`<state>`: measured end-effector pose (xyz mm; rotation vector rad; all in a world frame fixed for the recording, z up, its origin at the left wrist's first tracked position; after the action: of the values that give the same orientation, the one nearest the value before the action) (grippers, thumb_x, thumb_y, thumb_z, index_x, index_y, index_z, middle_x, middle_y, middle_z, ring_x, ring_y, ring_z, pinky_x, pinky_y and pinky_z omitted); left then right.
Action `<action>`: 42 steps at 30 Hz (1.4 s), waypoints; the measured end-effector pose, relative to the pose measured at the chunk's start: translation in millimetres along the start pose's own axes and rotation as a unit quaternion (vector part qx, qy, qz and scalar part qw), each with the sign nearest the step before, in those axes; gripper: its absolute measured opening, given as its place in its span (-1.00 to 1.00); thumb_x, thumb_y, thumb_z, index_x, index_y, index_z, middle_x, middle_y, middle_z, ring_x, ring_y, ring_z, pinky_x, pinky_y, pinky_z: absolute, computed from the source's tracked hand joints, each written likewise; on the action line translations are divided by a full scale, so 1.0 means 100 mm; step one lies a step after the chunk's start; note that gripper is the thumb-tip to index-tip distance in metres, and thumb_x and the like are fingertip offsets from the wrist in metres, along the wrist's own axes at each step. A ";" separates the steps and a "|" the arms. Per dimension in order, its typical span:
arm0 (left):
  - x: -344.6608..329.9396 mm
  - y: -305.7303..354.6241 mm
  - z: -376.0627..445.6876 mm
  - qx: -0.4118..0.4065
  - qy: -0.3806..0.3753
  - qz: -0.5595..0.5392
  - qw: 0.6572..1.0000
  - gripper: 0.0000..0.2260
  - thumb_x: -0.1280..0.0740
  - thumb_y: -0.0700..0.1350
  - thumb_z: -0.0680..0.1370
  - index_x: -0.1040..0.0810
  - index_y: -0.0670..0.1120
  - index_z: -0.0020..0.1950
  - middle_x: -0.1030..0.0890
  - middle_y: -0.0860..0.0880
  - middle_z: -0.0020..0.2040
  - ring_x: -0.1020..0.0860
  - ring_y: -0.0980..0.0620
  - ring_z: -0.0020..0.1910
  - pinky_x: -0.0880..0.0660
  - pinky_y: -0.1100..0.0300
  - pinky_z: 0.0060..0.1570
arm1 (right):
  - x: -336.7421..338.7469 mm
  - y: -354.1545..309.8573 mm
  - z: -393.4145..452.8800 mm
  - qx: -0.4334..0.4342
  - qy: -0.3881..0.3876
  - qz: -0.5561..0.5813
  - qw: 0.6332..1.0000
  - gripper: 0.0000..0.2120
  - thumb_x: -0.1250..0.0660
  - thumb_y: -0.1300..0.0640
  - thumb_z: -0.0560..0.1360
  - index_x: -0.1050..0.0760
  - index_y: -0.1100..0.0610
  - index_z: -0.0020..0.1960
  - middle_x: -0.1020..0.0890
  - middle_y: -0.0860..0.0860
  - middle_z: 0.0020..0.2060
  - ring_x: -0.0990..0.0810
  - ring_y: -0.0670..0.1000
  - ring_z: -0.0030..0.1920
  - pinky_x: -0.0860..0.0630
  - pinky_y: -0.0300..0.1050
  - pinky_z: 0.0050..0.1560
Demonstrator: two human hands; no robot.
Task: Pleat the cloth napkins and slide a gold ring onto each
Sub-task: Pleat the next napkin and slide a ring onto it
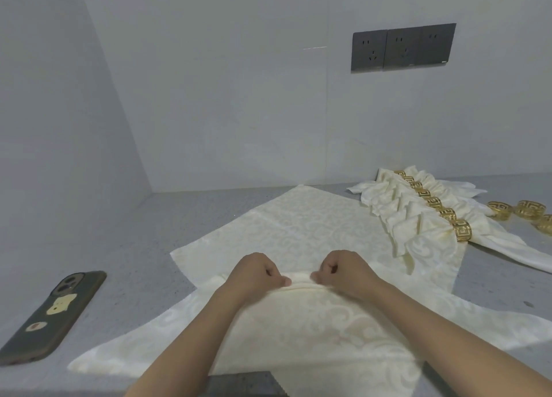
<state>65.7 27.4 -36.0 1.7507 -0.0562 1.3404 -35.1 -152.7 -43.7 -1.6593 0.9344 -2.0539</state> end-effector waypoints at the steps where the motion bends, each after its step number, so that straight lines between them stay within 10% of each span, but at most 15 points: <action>1: -0.02 0.01 0.02 0.006 -0.001 0.011 1.000 -0.73 -0.52 -0.01 0.36 -0.55 -0.14 -0.41 -0.41 0.08 -0.49 -0.33 0.15 -0.50 -0.27 0.28 -0.41 | -0.01 -0.01 0.00 0.007 -0.003 -0.021 1.000 -0.63 -0.46 0.06 0.39 -0.38 0.16 -0.45 -0.46 -0.04 -0.43 -0.39 -0.10 -0.43 -0.33 -0.24 -0.32; 11: 0.02 0.13 0.13 0.040 -0.060 0.113 0.991 -0.68 -0.52 0.07 0.32 -0.41 0.12 -0.10 -0.46 0.09 0.00 -0.37 0.01 0.07 -0.31 0.19 -0.09 | -0.03 -0.02 0.14 -0.001 -0.060 -0.166 0.984 -0.66 -0.41 -0.09 0.41 -0.43 0.01 0.10 -0.49 -0.09 -0.04 -0.36 -0.05 0.01 -0.21 -0.18 -0.02; 17: 0.06 0.16 0.12 0.050 -0.068 0.108 0.991 -0.75 -0.53 0.06 0.28 -0.45 0.10 -0.28 -0.46 0.16 -0.22 -0.44 -0.01 0.02 -0.36 0.19 -0.16 | 0.00 -0.13 0.16 0.010 -0.061 -0.205 0.977 -0.80 -0.41 -0.03 0.41 -0.38 -0.03 -0.21 -0.47 -0.09 -0.17 -0.39 -0.04 -0.11 -0.18 -0.17 -0.10; 23: 0.04 0.19 0.02 -0.036 0.040 0.055 0.997 -0.72 -0.52 -0.08 0.33 -0.41 0.10 -0.33 -0.46 0.12 -0.24 -0.43 0.09 -0.21 -0.24 0.25 -0.21 | 0.07 -0.18 0.03 0.092 0.054 -0.192 0.976 -0.86 -0.40 0.02 0.44 -0.53 0.07 -0.09 -0.49 -0.10 -0.25 -0.37 -0.04 -0.14 -0.17 -0.18 -0.18; 37: 0.07 0.01 -0.30 -0.058 -0.040 0.001 0.998 -0.88 -0.53 -0.04 0.36 -0.64 0.17 -0.26 -0.58 0.13 -0.13 -0.50 0.30 -0.18 -0.36 0.43 -0.16 | 0.15 -0.11 -0.32 0.067 -0.046 -0.123 0.989 -0.81 -0.46 -0.14 0.36 -0.47 -0.18 -0.31 -0.54 -0.19 -0.28 -0.49 -0.15 -0.14 -0.35 -0.32 -0.21; 42: 0.04 -0.03 -0.31 -0.040 -0.020 -0.015 0.999 -0.67 -0.40 0.07 0.48 -0.55 -0.14 -0.35 -0.61 0.01 -0.11 -0.51 0.20 -0.25 -0.37 0.37 -0.24 | 0.11 -0.01 -0.34 0.061 -0.029 -0.066 0.996 -0.50 -0.32 -0.16 0.48 -0.33 0.20 -0.42 -0.41 0.08 -0.40 -0.34 -0.04 -0.40 -0.24 -0.17 -0.33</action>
<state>45.7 51.8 -34.4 1.7052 -0.1041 1.2644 -70.1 -149.4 -38.9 -1.7479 0.6835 -2.0883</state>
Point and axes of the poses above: each hand's wrist, its own z-axis towards the middle knuckle, its own x-axis out of the back of the hand, y = z × x, the point moved 3 cm from there along z, towards the middle knuckle
